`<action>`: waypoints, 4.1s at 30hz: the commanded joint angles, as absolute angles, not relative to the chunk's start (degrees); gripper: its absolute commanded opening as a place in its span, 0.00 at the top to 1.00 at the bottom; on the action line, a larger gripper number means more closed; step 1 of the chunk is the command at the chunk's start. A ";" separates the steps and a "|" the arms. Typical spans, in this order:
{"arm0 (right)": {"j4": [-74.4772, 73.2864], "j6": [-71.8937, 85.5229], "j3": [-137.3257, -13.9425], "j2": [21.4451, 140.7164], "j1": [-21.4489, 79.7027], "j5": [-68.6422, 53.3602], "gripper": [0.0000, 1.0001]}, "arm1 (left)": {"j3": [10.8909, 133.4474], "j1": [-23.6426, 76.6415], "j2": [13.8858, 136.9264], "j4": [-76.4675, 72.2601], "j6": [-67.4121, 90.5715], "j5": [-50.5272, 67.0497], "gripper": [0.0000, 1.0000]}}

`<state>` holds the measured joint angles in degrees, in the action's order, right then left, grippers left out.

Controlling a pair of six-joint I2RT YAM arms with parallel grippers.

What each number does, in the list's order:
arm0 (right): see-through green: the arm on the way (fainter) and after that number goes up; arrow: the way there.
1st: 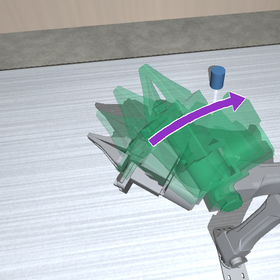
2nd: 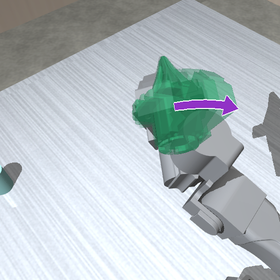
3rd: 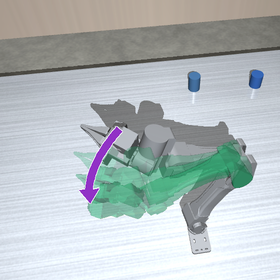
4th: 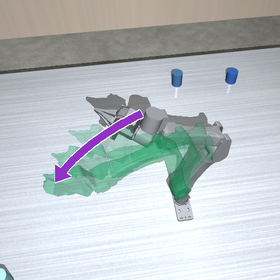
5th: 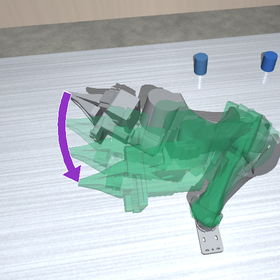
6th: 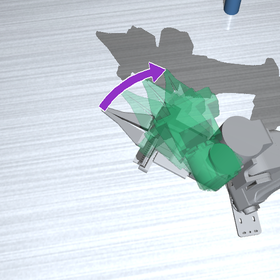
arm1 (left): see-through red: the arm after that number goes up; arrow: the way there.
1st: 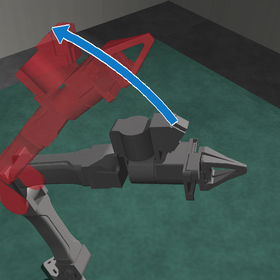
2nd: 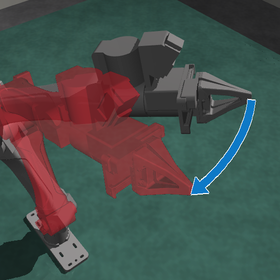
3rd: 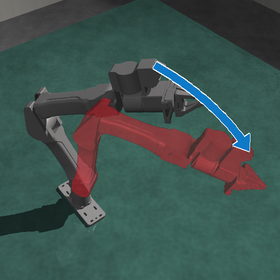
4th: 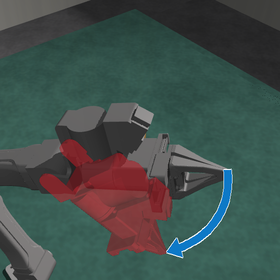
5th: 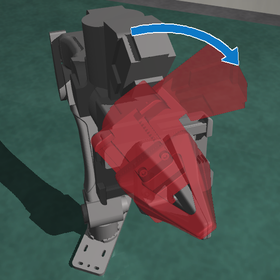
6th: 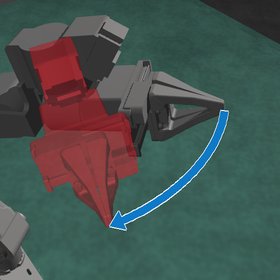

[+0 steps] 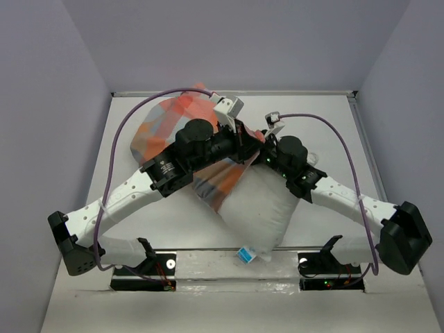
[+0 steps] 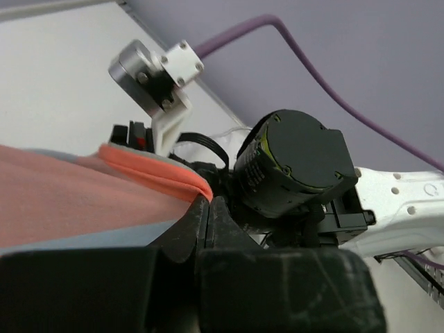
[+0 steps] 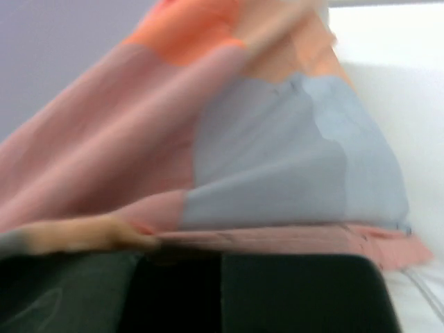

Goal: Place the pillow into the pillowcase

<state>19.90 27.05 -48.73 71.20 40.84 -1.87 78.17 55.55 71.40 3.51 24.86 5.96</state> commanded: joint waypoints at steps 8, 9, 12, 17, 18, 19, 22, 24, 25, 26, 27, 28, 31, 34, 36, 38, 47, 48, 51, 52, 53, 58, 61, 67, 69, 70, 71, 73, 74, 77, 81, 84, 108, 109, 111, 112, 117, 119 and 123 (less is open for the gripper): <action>30.77 43.33 -49.49 79.11 40.25 22.32 1.00 | 72.16 61.35 66.88 -13.90 35.96 8.72 1.00; 30.07 42.63 -48.61 78.49 40.25 22.41 1.00 | 72.42 60.83 67.06 -12.32 34.12 7.31 1.00; 24.27 41.75 -48.43 76.38 37.71 17.77 1.00 | 71.28 56.70 68.29 -10.81 33.40 5.62 0.99; 3.81 35.96 -53.34 73.75 37.00 12.93 0.33 | 72.59 49.67 75.13 -10.99 31.83 8.18 0.48; 1.78 33.42 -53.26 71.48 37.00 12.40 0.29 | 73.55 49.40 76.45 -10.20 30.69 7.13 0.37; -2.68 32.53 -52.48 69.98 37.00 12.31 0.24 | 75.83 49.31 79.16 -7.85 27.63 4.68 0.18; -7.28 30.68 -50.72 63.05 37.00 12.48 0.21 | 79.18 48.61 82.17 -5.28 24.18 3.07 0.02; -11.50 29.19 -49.92 60.31 37.00 10.82 0.20 | 79.89 48.52 82.44 -3.44 21.28 1.15 0.01; -13.69 28.83 -49.66 58.47 37.00 9.77 0.19 | 78.67 48.52 81.66 -3.08 20.49 0.62 0.01; -14.67 28.74 -49.40 57.93 37.61 8.80 0.19 | 77.36 48.52 78.78 -3.08 19.17 -3.39 0.01; -15.29 28.39 -49.13 57.48 38.49 6.87 0.19 | 75.43 48.60 76.75 -3.08 18.99 -5.17 0.01; -17.64 27.43 -49.13 57.39 39.45 6.77 0.18 | 70.02 48.86 74.47 -3.16 18.90 -7.71 0.01; -23.35 26.46 -50.71 58.27 45.51 11.85 0.18 | 57.37 51.84 61.75 -2.21 18.98 -21.13 0.01; -29.15 26.81 -52.82 58.01 51.40 19.58 0.17 | 45.85 54.48 55.30 -0.18 21.09 -26.88 0.01; -31.63 27.25 -54.05 57.92 53.78 23.36 0.16 | 40.28 56.42 49.50 -0.09 23.02 -29.61 0.01; -34.44 28.12 -55.63 59.49 57.99 26.78 0.15 | 32.72 56.95 45.80 -0.44 25.92 -30.24 0.03; -40.08 32.51 -60.73 70.74 65.92 39.02 0.09 | 23.91 56.95 52.44 -14.20 23.84 -31.37 0.04; -39.56 32.87 -60.73 71.36 65.92 40.50 0.09 | 24.08 56.78 54.04 -15.80 22.86 -31.20 0.04; -39.03 33.75 -61.44 72.86 65.92 42.80 0.07 | 25.75 56.69 59.66 -21.00 19.96 -29.62 0.04; -37.72 33.66 -61.35 72.95 65.92 43.06 0.07 | 26.54 56.60 60.81 -22.57 19.43 -29.45 0.04; -37.27 33.49 -61.35 73.04 65.92 43.68 0.07 | 26.89 56.34 62.91 -23.28 18.90 -29.53 0.04; -36.91 33.22 -62.40 75.58 65.92 45.26 0.06 | 28.12 55.02 65.39 -27.15 16.88 -24.53 0.08; -36.91 33.40 -62.67 77.25 65.92 47.28 0.03 | 27.60 54.85 65.39 -28.56 16.70 -22.50 0.12; -34.64 32.43 -63.02 79.54 65.39 47.02 0.08 | 29.79 52.92 69.17 -30.50 14.85 -22.06 0.51; -32.44 31.99 -61.71 78.84 63.73 46.76 0.29 | 30.76 52.91 68.13 -29.71 15.29 -21.98 0.87; -30.26 30.95 -61.18 78.40 63.11 45.37 0.37 | 30.76 53.00 66.98 -29.10 15.64 -21.62 0.94; -29.10 30.24 -60.65 77.62 62.58 44.22 0.47 | 30.67 53.00 64.10 -28.40 15.99 -20.84 1.00; -26.38 28.31 -59.07 76.82 60.65 41.49 0.62 | 30.67 53.00 60.92 -26.81 16.96 -20.57 1.00; -24.45 27.87 -58.80 76.47 59.95 40.61 0.84 | 30.85 53.17 57.86 -25.24 17.14 -20.22 1.00; -20.59 26.81 -58.19 74.01 59.41 40.25 1.00 | 32.86 53.26 53.98 -21.64 17.93 -18.64 1.00; -10.13 23.12 -55.73 68.04 59.41 35.62 1.00 | 37.95 53.52 52.99 -20.22 18.72 -11.62 1.00; 3.38 19.09 -54.67 64.52 59.41 33.92 1.00 | 45.94 53.61 56.06 -19.25 19.25 -2.22 1.00; 6.17 19.34 -66.52 77.08 68.09 21.53 1.00 | 68.10 57.48 40.34 -0.09 26.11 -4.21 1.00; 4.59 18.90 -67.49 76.91 70.64 22.06 1.00 | 70.73 57.48 40.43 1.74 25.58 -4.83 1.00; 2.82 19.33 -70.73 75.15 75.82 20.05 1.00 | 74.07 57.48 42.79 3.51 24.09 -6.32 1.00; 1.68 20.47 -71.45 74.28 76.46 18.73 1.00 | 75.83 57.48 44.11 5.34 23.56 -6.50 1.00; 1.49 30.39 -67.95 65.85 76.46 17.57 1.00 | 89.63 57.22 58.84 12.38 19.34 -10.44 1.00; 1.41 34.53 -63.74 63.04 73.84 20.12 1.00 | 93.58 53.82 66.05 13.70 18.11 -6.45 1.00; 1.32 43.31 -54.34 59.95 64.01 14.88 1.00 | 93.43 47.82 77.06 11.08 18.63 5.44 0.82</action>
<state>-0.93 33.04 -61.98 60.71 71.44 19.90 92.55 53.21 62.96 22.46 20.23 -6.28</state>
